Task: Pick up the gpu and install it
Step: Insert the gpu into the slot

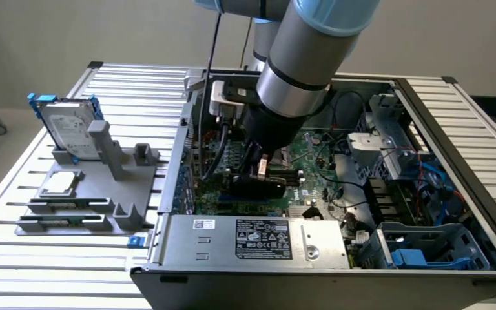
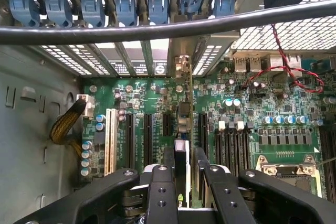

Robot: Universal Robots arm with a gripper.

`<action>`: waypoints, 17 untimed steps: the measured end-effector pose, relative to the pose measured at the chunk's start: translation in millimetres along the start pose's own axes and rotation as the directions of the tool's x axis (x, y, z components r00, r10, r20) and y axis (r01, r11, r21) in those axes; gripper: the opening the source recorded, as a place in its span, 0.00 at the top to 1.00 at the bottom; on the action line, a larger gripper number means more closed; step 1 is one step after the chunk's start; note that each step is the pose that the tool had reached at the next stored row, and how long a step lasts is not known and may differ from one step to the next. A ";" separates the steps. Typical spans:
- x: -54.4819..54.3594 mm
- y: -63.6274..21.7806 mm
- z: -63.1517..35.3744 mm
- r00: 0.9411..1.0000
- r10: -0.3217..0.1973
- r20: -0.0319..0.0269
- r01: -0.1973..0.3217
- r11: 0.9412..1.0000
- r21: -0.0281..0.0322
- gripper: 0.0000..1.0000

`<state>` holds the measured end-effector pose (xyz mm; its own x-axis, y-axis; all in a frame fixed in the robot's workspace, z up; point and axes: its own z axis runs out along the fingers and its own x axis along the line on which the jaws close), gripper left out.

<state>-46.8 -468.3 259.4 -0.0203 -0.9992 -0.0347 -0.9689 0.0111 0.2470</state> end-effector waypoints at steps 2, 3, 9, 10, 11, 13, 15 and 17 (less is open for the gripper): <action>0.0 -0.2 0.9 1.000 0.000 0.000 0.000 1.000 0.000 0.74; 0.0 -0.2 1.3 1.000 0.000 0.000 0.000 1.000 0.000 0.74; -0.2 -0.3 2.4 1.000 0.000 0.000 0.000 1.000 0.000 0.74; -0.3 -0.1 2.4 1.000 0.000 0.000 0.000 1.000 0.000 0.74; -0.5 0.1 2.5 1.000 0.000 0.000 0.000 1.000 0.000 0.74; -0.8 1.1 2.9 1.000 0.000 0.001 0.000 1.000 0.000 0.74; -1.2 1.4 4.0 1.000 -0.001 0.003 0.001 1.000 0.002 0.74; -1.1 1.8 3.6 1.000 -0.001 0.001 0.001 1.000 0.001 0.74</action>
<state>-49.4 -467.1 256.4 -0.0201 -0.9991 -0.0361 -0.9691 0.0106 0.2464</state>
